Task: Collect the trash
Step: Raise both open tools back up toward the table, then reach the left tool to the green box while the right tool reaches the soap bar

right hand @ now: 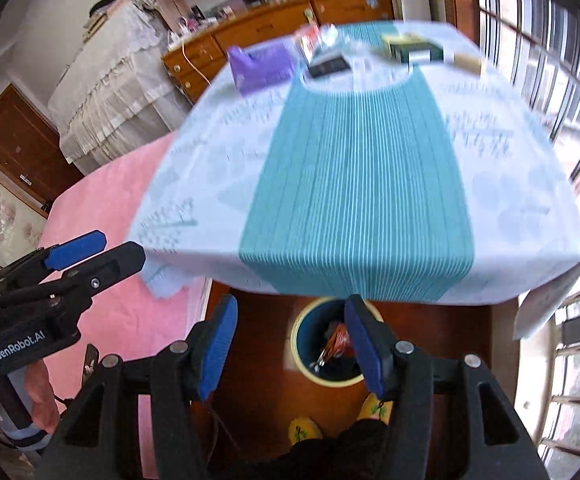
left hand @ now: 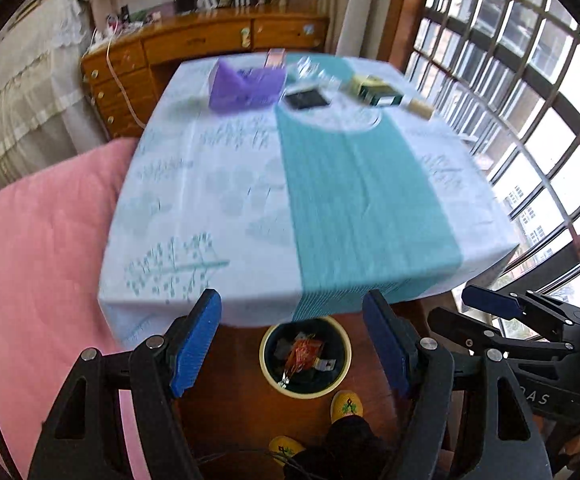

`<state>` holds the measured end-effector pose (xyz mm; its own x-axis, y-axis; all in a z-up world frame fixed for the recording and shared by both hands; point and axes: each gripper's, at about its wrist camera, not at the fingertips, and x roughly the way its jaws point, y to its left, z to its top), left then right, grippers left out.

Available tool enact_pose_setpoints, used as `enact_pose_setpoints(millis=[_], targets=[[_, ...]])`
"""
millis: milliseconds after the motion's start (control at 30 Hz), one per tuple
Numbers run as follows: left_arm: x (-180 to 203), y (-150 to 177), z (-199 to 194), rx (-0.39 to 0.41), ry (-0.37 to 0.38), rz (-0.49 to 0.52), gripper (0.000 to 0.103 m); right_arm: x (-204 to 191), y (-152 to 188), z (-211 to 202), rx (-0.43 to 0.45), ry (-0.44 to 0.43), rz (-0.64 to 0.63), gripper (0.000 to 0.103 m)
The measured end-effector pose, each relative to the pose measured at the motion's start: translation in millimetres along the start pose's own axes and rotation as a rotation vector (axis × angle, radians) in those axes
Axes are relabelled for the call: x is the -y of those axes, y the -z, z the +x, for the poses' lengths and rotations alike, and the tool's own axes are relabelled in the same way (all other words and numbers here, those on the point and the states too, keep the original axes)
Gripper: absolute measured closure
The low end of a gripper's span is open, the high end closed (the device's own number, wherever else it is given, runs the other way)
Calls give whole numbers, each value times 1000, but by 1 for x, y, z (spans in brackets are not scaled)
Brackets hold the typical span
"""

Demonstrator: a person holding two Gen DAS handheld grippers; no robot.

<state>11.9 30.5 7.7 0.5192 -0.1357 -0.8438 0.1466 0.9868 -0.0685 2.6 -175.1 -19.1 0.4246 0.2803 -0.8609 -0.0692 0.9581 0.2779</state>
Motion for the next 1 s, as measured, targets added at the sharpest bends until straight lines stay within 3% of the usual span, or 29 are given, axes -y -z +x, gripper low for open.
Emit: enact_pose_setpoints(millis=[300, 633, 800, 1000], targets=[[19, -42, -52, 91, 53, 84, 32, -14, -40, -66, 139, 55, -25, 47], [32, -95, -59, 125, 66, 91, 32, 8, -86, -107, 278, 176, -17, 47], [46, -137, -31, 110, 63, 92, 31, 53, -127, -95, 254, 193, -13, 47], [77, -205, 45, 34, 35, 24, 32, 135, -201, -49, 190, 145, -46, 47]])
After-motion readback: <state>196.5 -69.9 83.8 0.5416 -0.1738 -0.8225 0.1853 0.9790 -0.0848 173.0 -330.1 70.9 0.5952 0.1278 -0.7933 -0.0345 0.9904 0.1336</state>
